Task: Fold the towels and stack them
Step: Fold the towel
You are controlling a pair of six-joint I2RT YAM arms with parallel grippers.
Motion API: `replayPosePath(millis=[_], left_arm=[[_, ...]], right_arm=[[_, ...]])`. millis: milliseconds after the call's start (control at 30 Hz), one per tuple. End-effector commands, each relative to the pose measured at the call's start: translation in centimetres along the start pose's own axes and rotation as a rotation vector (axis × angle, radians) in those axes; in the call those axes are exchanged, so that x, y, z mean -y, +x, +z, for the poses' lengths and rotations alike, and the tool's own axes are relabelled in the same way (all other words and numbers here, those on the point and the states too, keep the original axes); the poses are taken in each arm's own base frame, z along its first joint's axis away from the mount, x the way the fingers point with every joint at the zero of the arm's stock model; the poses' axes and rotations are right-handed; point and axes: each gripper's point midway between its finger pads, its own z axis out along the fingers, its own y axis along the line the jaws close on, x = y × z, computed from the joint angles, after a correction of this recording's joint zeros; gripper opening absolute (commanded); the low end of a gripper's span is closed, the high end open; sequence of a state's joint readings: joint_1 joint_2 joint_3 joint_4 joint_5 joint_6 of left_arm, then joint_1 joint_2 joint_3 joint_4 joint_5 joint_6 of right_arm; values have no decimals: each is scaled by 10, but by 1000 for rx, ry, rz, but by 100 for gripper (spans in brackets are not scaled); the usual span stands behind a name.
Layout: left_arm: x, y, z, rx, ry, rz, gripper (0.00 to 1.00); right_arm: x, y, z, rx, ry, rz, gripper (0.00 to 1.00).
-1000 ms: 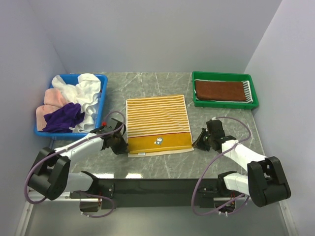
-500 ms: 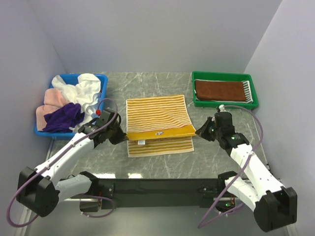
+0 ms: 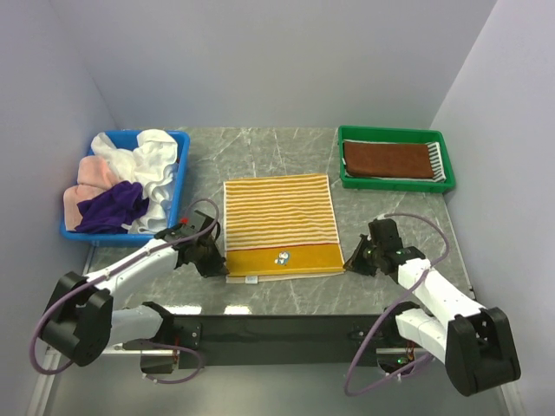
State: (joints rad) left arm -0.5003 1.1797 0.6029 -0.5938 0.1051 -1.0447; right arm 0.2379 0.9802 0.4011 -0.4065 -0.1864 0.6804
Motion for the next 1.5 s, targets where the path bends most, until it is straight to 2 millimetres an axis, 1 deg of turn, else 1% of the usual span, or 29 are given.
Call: replayPosePath(millis=[0, 100, 200, 367, 467, 533, 567, 633, 667, 733, 800, 867, 967, 1000, 1033, 1100, 1167, 1267, 1333, 1400, 1433, 1467], left_arm=[[-12, 0, 11, 10, -42, 12, 1], [-21, 5, 18, -13, -73, 16, 1], [-24, 5, 17, -4, -74, 14, 1], [-23, 6, 16, -1, -74, 15, 1], [-22, 2, 13, 14, -72, 20, 1], [-14, -4, 7, 38, -60, 25, 1], [-15, -5, 4, 41, -73, 26, 1], [-4, -12, -6, 70, -44, 27, 1], [-6, -12, -10, 74, -54, 23, 1], [2, -16, -21, 94, -30, 23, 1], [3, -14, -28, 84, -28, 24, 1], [3, -8, -30, 69, -18, 23, 1], [-7, 4, -23, 29, -18, 15, 1], [-14, 13, -15, -9, -27, 16, 1], [-16, 17, -11, -33, -29, 18, 1], [-25, 27, -1, -75, -48, 29, 3], [-32, 29, 8, -88, -82, 34, 3], [-34, 31, 15, -96, -90, 35, 3], [-35, 33, 18, -105, -97, 37, 5], [-35, 35, 18, -112, -101, 43, 7], [-34, 36, 17, -114, -101, 46, 11], [-33, 38, 16, -115, -101, 56, 15]], right_arm=[[5, -5, 10, 28, 19, 7, 0], [10, -3, 11, 16, 45, 15, 0], [10, -3, 11, 17, 48, 16, 1], [10, 1, 11, -3, 48, 22, 2], [9, -6, 6, 33, 50, 19, 1], [4, -15, 1, 63, 43, 9, 1], [3, -15, -2, 63, 43, 7, 1], [-4, -21, -8, 84, 20, 4, 0], [-5, -21, -11, 84, 20, 2, 0], [-8, -25, -17, 101, 12, -3, 0], [-7, -25, -21, 99, 26, -2, 0], [-5, -20, -23, 87, 28, 9, 1], [2, -9, -17, 55, 35, 26, 1], [7, -4, -14, 37, 49, 36, 2], [10, -1, -12, 28, 59, 38, 2], [13, 1, -8, 20, 71, 45, 4], [17, 4, -3, 6, 86, 53, 4], [24, 10, 4, -12, 109, 62, 7], [26, 9, 4, -10, 122, 56, 10], [26, 8, 4, -9, 122, 57, 16], [27, 8, 3, -6, 126, 58, 17], [27, 8, 2, -3, 126, 61, 21]])
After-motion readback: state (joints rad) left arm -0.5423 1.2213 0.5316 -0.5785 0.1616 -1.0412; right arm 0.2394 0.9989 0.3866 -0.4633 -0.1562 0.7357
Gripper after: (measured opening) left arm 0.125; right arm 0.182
